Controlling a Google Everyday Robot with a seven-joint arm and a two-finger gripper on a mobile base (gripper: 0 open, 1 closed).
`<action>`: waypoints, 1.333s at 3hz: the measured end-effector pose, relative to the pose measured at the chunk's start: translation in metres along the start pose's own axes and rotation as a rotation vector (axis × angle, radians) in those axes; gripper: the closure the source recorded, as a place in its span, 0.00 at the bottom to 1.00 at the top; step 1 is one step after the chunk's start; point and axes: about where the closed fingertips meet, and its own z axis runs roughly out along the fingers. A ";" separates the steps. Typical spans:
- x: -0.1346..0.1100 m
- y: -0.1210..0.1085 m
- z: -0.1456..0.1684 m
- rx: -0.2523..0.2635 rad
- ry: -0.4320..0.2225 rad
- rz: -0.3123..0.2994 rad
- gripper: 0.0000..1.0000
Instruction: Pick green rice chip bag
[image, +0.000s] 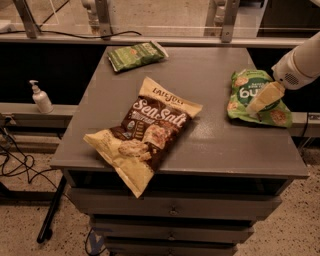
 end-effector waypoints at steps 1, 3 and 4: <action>0.011 -0.002 0.012 -0.014 0.002 0.091 0.19; 0.012 -0.005 0.019 -0.034 -0.010 0.153 0.65; -0.006 -0.001 0.017 -0.058 -0.039 0.124 0.88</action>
Offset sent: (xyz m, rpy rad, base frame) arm 0.0085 -0.0179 -0.0219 0.1157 0.0552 -0.1531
